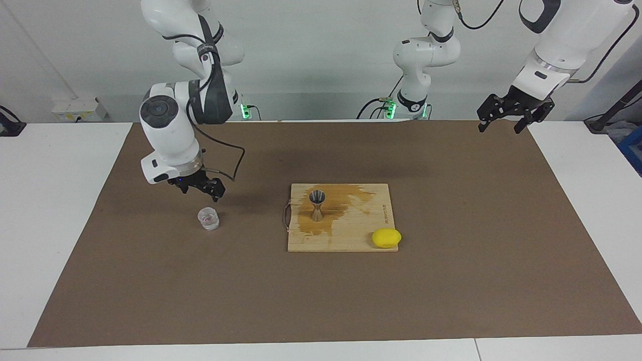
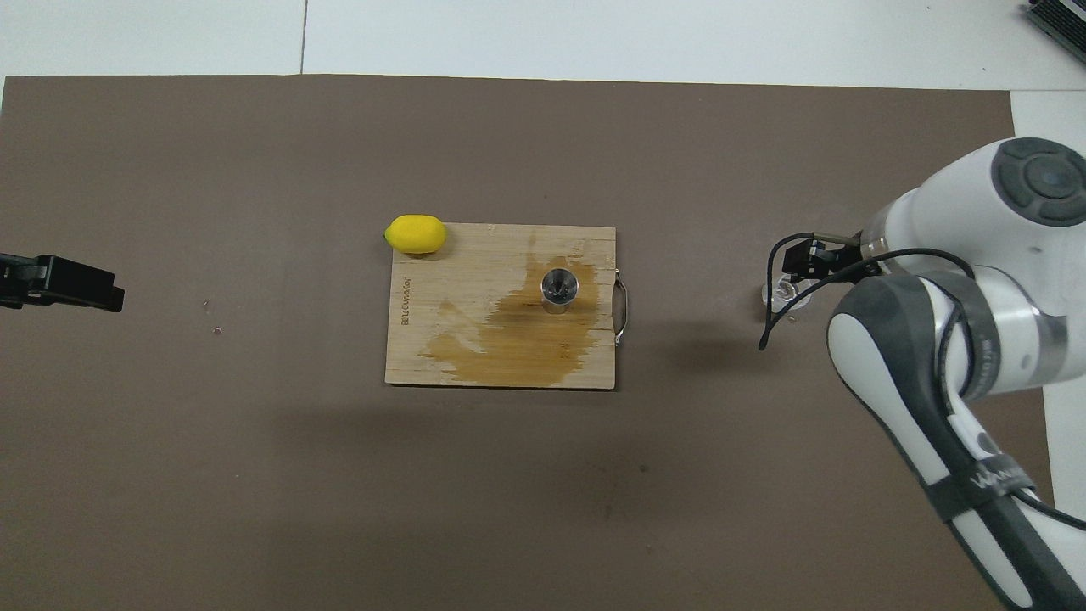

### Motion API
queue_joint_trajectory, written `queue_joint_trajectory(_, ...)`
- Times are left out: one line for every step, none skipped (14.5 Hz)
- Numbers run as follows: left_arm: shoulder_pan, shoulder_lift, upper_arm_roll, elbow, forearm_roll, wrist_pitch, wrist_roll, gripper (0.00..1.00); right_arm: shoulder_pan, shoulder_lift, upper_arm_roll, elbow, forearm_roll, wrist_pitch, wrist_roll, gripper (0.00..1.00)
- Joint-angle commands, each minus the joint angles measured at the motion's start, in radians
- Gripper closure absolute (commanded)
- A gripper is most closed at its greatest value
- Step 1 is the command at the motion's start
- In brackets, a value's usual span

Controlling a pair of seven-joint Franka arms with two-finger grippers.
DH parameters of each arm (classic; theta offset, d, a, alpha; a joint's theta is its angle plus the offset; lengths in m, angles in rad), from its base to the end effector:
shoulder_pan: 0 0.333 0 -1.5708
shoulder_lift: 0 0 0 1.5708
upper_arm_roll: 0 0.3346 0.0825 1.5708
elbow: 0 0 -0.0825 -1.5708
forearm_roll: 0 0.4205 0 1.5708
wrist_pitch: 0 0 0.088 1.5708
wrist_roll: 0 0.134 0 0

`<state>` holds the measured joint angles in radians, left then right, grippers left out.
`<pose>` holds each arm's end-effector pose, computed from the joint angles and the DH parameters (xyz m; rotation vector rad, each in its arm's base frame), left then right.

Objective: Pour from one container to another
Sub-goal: 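Lower the glass onto the mat and open the right gripper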

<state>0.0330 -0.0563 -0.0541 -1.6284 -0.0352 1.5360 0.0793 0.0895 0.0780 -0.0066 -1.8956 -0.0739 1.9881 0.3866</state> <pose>0.5670 -0.0176 0.6166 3.1040 -0.1566 -0.0548 0.6159 0.0448 0.4387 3.0493 -0.4207 0.0461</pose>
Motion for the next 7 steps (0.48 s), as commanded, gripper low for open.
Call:
queue_joint_trajectory(-0.004, -0.023, 0.005, -0.025, -0.011, 0.007, -0.010, 0.00, -0.059, -0.079, -0.004, 0.016, 0.002, -0.020, -0.080, 0.00)
queue_joint_trajectory(-0.004, -0.023, 0.007, -0.025, -0.011, 0.006, -0.010, 0.00, -0.080, -0.093, -0.004, 0.033, 0.011, -0.031, -0.107, 0.00)
queue_joint_trajectory(-0.004, -0.023, 0.005, -0.025, -0.011, 0.006, -0.010, 0.00, -0.099, -0.101, -0.006, 0.059, 0.025, -0.055, -0.132, 0.00)
queue_joint_trajectory(-0.004, -0.023, 0.005, -0.025, -0.011, 0.006, -0.010, 0.00, -0.115, -0.101, -0.006, 0.105, 0.042, -0.095, -0.144, 0.00)
queue_joint_trajectory(-0.004, -0.023, 0.005, -0.025, -0.011, 0.006, -0.010, 0.00, -0.122, -0.092, -0.007, 0.168, 0.055, -0.150, -0.146, 0.00)
queue_joint_trajectory(-0.004, -0.023, 0.007, -0.025, -0.011, 0.006, -0.010, 0.00, -0.128, -0.083, -0.007, 0.220, 0.057, -0.208, -0.147, 0.00)
queue_joint_trajectory(-0.004, -0.023, 0.005, -0.025, -0.011, 0.007, -0.010, 0.00, -0.132, -0.078, -0.007, 0.254, 0.057, -0.247, -0.149, 0.00)
